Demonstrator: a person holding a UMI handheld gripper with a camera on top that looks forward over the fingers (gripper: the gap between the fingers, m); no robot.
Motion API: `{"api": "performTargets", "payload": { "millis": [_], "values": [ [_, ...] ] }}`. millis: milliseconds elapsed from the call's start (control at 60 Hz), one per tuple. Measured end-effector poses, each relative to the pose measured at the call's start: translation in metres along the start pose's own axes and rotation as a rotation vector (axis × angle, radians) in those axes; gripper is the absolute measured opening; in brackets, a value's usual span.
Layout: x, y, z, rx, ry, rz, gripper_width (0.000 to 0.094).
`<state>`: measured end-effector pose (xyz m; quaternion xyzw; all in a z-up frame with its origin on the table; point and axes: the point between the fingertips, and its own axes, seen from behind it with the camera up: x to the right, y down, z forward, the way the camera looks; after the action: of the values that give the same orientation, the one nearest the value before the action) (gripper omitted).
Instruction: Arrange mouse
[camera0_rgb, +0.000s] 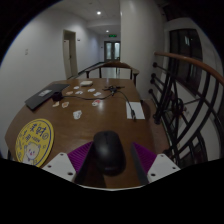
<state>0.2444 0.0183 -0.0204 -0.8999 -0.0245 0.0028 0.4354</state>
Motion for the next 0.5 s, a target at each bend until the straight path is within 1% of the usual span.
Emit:
{"api": "performTargets", "payload": {
  "millis": [33,117,167,200,333,417,450,500],
  "values": [
    [0.007,-0.010,0.008,-0.007,0.000,0.010,0.0737],
    [0.014,-0.007,0.008,-0.031,0.043,0.037,0.0521],
    [0.016,-0.015,0.015,-0.024,0.047,0.080,0.0465],
    [0.017,-0.015,0.014,-0.020,0.051,0.080,0.0451],
    [0.017,-0.017,0.017,-0.017,0.048,0.089,0.0443],
    [0.020,-0.015,0.010,-0.027,0.084,0.142,0.0390],
    [0.023,-0.020,0.004,-0.008,0.103,0.150,0.0373],
    [0.025,-0.041,-0.004,0.065,0.122,0.111,0.0354]
  ]
}}
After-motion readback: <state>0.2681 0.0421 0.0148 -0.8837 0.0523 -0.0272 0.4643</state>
